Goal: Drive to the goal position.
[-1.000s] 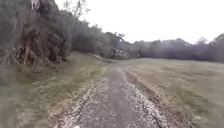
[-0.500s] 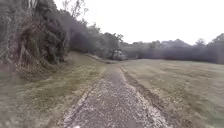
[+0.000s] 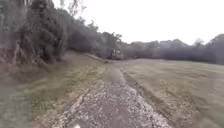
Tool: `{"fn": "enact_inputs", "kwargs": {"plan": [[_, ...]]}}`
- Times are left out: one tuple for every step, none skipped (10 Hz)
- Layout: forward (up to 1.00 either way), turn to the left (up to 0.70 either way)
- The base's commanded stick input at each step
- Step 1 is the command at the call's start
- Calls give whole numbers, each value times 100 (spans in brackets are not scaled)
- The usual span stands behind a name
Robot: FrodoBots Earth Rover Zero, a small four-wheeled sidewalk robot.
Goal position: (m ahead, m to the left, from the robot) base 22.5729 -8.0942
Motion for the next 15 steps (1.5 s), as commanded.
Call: {"fn": "enact_inputs", "kwargs": {"plan": [[45, 0], [45, 0], [45, 0], [45, 0], [45, 0], [45, -8], [45, -17], [45, -27], [45, 0], [45, 0], [45, 0], [45, 0], [45, 0], [45, 0], [45, 0]]}}
